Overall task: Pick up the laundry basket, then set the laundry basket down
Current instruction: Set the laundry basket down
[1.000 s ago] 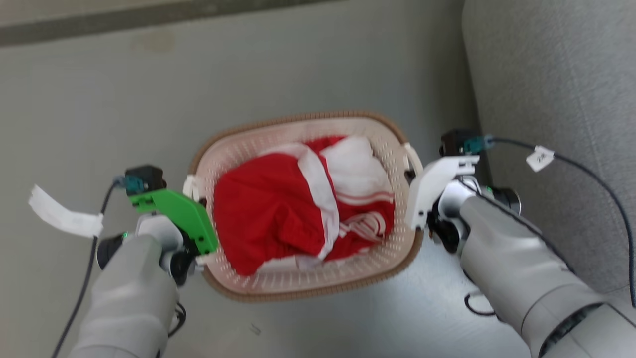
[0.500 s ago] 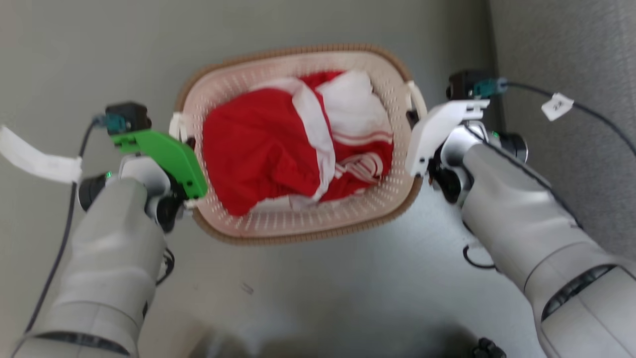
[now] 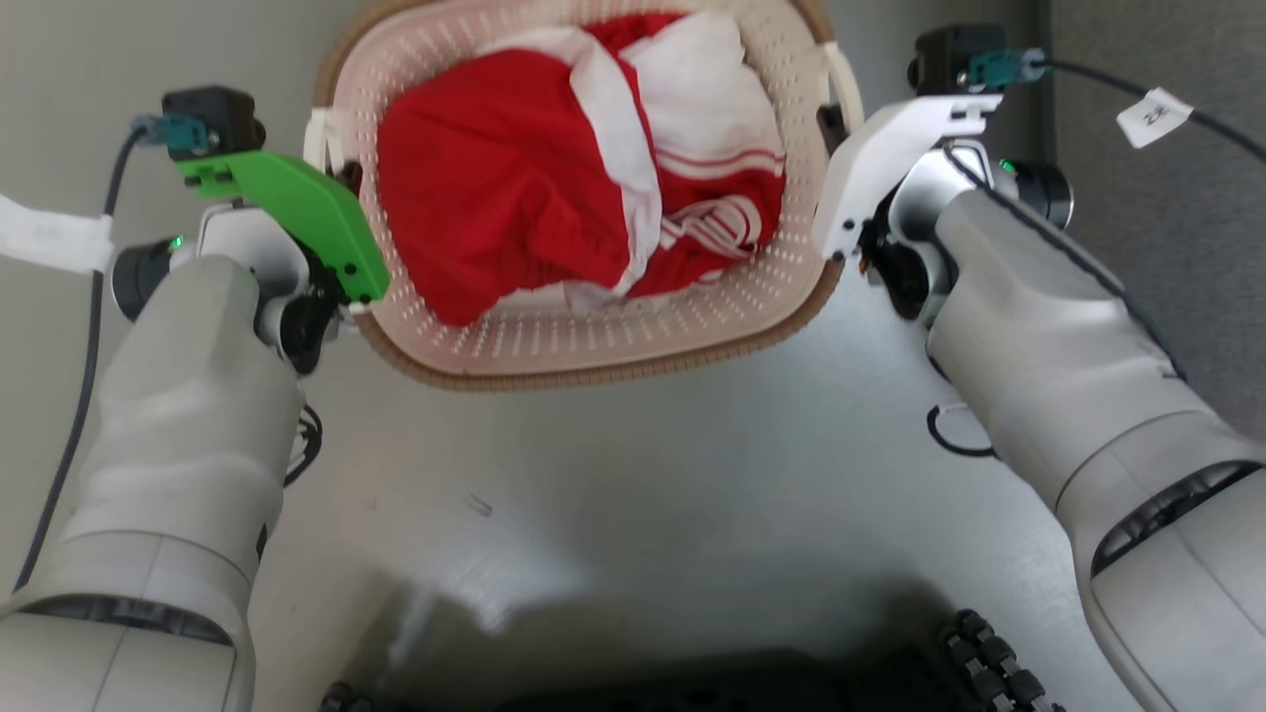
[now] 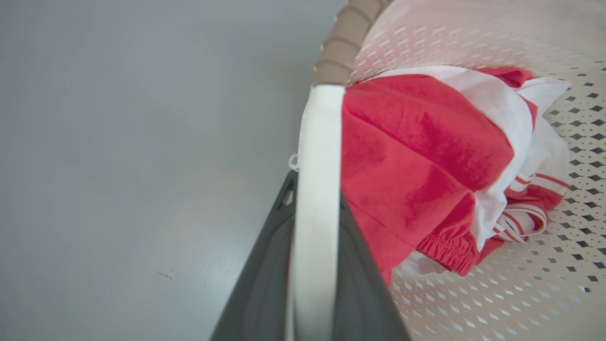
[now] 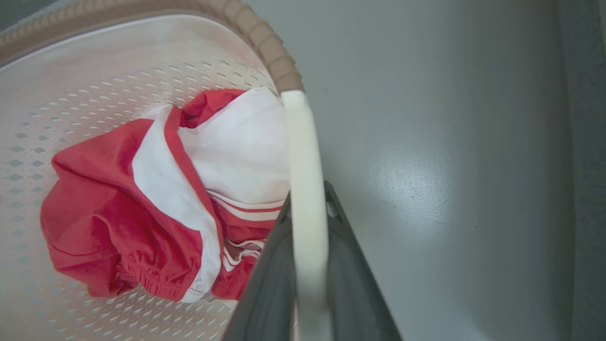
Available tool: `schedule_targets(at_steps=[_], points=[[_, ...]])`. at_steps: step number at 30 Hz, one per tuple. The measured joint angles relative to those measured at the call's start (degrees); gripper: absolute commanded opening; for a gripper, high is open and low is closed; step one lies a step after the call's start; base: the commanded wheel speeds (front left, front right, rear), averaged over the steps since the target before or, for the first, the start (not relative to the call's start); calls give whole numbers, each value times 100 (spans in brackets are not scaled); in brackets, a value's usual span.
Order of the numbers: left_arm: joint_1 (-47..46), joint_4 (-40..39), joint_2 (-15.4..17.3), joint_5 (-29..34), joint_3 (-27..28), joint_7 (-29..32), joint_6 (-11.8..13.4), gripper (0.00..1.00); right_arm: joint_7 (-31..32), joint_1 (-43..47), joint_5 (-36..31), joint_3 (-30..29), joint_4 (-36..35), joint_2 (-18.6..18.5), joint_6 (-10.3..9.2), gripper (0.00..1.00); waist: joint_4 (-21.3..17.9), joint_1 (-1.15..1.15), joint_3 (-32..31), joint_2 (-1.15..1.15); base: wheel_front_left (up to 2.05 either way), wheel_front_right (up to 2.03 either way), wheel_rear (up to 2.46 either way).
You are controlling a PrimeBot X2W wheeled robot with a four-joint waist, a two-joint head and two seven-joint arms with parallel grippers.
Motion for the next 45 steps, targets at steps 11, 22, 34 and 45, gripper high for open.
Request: schedule_targets(at_steps=[11, 22, 34, 45], points=[[-396, -1, 30, 0, 20, -162, -51, 0, -118, -425, -7, -43, 29, -37, -1, 0, 99, 0, 558, 0, 0, 0, 0], [-631, 14, 40, 7, 18, -394, -97, 0, -302, -709, -54, -70, 43, -69, -3, 0, 136, 0, 901, 0, 0, 0, 0], [-754, 93, 33, 20, -22, -510, -153, 0, -568, -848, -102, -74, 96, -75, -9, 0, 115, -1, 1080, 0, 0, 0, 0], [-845, 203, 31, 21, -51, -559, -197, 0, -613, -899, -101, -85, 129, -59, -11, 0, 108, -1, 1130, 0, 0, 0, 0]])
